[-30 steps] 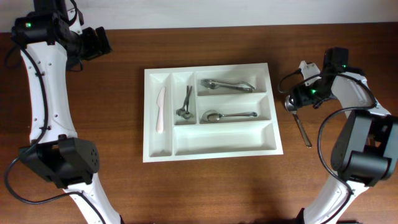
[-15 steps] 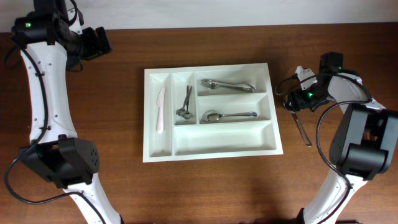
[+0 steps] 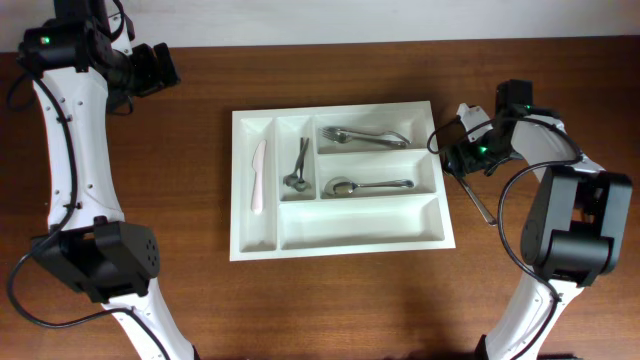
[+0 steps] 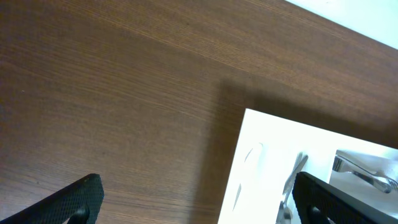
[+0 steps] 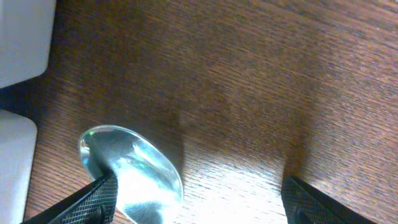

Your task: Pack container

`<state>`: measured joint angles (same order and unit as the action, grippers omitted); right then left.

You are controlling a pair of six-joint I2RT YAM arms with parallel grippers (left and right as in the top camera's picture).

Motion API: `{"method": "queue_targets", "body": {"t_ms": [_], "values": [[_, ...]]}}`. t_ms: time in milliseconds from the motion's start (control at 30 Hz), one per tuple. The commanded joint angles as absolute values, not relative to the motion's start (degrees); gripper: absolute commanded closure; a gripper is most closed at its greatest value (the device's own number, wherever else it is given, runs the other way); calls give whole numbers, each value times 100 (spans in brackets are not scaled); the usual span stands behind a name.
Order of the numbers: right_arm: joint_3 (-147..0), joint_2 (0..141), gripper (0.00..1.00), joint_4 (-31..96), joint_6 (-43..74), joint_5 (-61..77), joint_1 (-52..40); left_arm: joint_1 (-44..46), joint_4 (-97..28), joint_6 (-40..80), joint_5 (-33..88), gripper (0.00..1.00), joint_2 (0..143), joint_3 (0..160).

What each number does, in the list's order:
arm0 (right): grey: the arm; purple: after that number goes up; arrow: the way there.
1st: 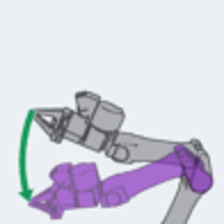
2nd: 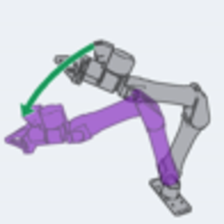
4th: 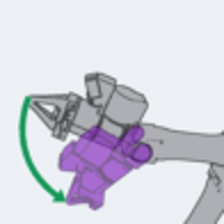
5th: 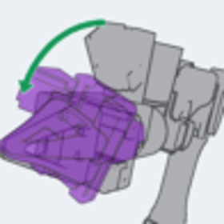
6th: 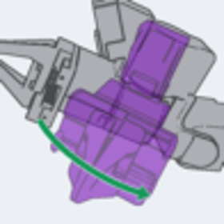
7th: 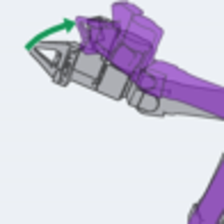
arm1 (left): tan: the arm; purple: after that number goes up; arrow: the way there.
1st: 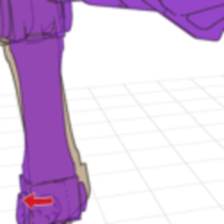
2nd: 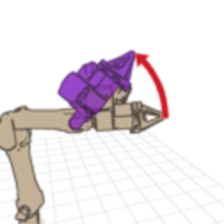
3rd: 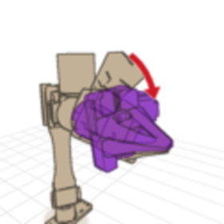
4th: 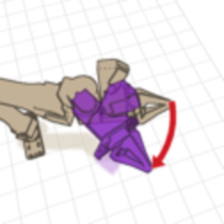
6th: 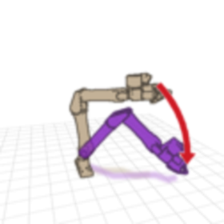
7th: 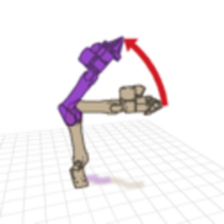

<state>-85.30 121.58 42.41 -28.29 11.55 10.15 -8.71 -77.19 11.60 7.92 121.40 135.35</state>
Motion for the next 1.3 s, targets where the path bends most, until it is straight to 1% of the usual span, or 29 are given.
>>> {"method": "queue_targets", "body": {"t_ms": [0, 267, 433, 1267], "values": [[-8495, 12414, 15, 4285, -2801, 1332, 976, -880, -7723, 1127, 768, 1, 12116, 13607], [-8761, 12374, 15, 4338, -2803, 1330, 989, -880, -7723, 1129, 768, 1, 12116, 13607], [-9194, 12313, 14, 4724, -2805, 1330, 1100, -875, -7723, 1129, 768, 1, 12116, 13607], [-9179, 12315, 15, 5070, -2803, 1404, 650, -875, -7723, 1127, 768, 1, 12116, 13607]]}}
